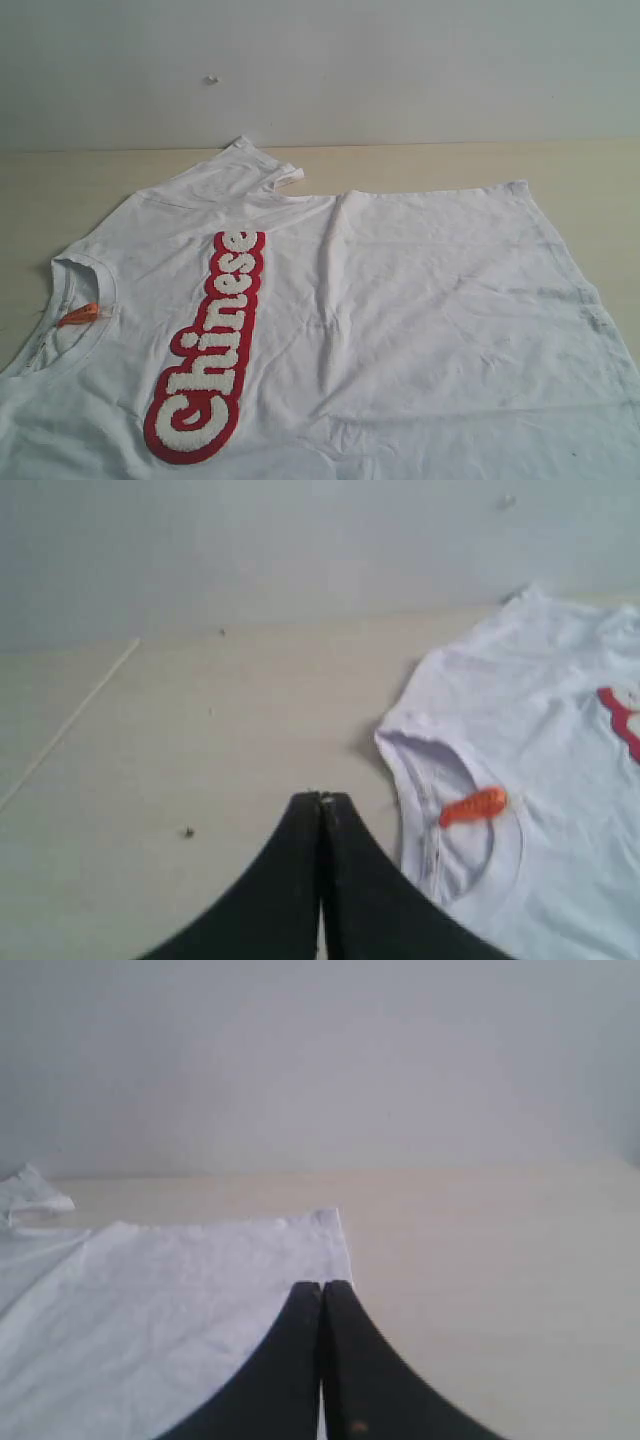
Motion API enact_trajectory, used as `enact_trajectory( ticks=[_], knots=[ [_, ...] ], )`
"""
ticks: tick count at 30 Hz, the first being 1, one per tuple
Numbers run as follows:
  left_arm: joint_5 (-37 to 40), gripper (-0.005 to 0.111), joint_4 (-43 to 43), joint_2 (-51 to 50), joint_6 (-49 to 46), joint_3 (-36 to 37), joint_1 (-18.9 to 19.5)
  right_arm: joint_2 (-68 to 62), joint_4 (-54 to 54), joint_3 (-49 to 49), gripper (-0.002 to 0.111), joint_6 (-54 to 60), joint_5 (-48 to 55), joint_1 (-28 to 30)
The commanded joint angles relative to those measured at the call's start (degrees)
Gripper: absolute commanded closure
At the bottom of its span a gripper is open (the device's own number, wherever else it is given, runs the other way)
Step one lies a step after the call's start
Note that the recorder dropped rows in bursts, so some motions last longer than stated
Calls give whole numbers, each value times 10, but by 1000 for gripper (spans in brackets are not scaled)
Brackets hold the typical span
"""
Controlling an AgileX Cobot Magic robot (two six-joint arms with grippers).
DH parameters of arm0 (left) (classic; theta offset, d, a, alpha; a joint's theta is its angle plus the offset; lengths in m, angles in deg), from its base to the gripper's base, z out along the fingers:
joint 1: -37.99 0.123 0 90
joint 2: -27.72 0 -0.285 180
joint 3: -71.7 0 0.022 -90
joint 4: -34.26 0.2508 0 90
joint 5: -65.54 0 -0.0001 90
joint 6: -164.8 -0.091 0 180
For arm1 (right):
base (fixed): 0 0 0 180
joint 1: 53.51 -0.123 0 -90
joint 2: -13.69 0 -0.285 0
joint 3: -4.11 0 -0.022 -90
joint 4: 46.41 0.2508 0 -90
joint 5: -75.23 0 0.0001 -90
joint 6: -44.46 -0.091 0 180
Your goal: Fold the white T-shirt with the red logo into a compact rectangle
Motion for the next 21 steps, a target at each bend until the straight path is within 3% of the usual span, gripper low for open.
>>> enact_trajectory(
  ticks=[1, 6, 12, 18, 21],
  knots=[
    [-141, 107, 3, 2, 10, -1, 2, 2, 3, -3, 108, 1, -105, 4],
    [-322, 107, 4, 2, 121, -1, 2, 2, 3, -3, 108, -1, -280, 4],
    [-535, 107, 7, 2, 273, -1, 2, 2, 3, -3, 108, -96, -475, 4],
    [-598, 107, 7, 2, 342, -6, 2, 2, 13, -3, 108, -197, -636, 4],
    [-571, 107, 4, 1, 412, -41, 2, 2, 13, 18, 108, -244, -626, 4]
  ],
)
